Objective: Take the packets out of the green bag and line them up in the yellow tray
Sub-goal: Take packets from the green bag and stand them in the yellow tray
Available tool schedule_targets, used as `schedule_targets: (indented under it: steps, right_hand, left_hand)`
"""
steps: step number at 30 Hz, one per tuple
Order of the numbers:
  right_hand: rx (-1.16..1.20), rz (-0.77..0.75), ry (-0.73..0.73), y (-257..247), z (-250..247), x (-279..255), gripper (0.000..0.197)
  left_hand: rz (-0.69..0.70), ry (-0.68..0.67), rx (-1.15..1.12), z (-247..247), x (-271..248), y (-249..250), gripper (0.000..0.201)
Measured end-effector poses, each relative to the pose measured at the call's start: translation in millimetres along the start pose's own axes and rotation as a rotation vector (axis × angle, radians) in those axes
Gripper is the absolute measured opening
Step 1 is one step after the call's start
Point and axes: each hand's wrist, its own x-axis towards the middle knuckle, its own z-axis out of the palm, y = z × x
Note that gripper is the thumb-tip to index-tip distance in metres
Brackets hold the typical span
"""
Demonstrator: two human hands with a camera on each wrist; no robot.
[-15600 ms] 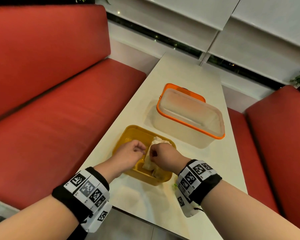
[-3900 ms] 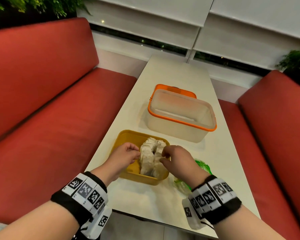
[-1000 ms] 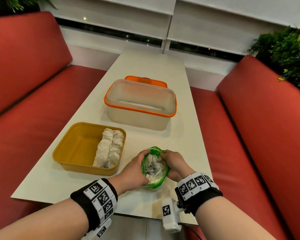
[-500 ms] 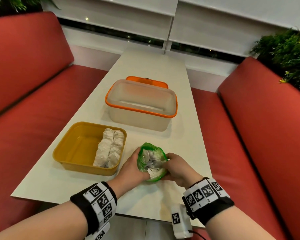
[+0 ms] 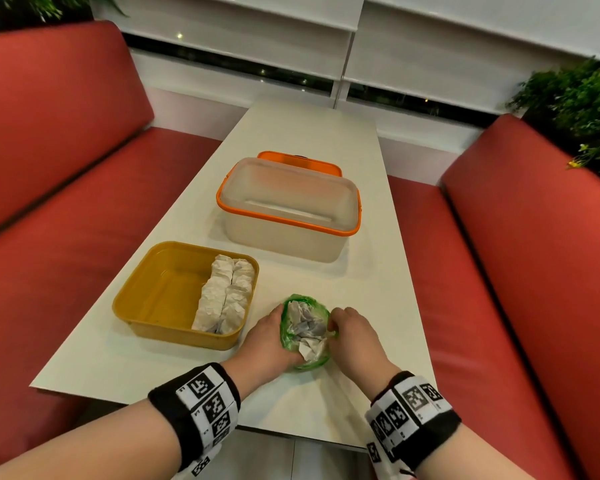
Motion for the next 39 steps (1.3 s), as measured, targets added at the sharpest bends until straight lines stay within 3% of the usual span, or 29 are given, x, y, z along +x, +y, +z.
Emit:
schedule_targets:
  steps: [5, 14, 19, 22, 26, 30, 39]
  right_hand:
    - [-0.172, 0.146, -0.165, 5, 5, 5, 0.028]
    - [-0.174, 0.147, -0.251, 2, 8, 10, 0.02]
    - [0.153, 0.104, -0.147, 4, -5, 0, 0.032]
    - [0.292, -0.112, -0.025, 11, -9, -18, 0.043]
    - [0.182, -0.361, 0.002, 22, -2, -27, 0.044]
    - [0.186, -0.347, 0.042, 17, 3, -27, 0.018]
    - [0.241, -0.269, 0.075, 8, -9, -27, 0.014]
  left_hand:
    - [-0.113, -0.084, 0.208, 4, 6, -2, 0.097]
    - [-0.141, -0.122, 0.341, 2, 3, 0, 0.088]
    - [-0.137, -0.097, 0.224, -6, 2, 0, 0.093]
    - [-0.095, -0.072, 0.166, -6, -3, 0, 0.09]
    - [-0.05, -0.087, 0.165, -6, -10, 1, 0.092]
    - [-0.038, -0.102, 0.181, -8, -17, 6, 0.093]
    - [-0.006, -0.131, 0.196, -19, -24, 12, 0.087]
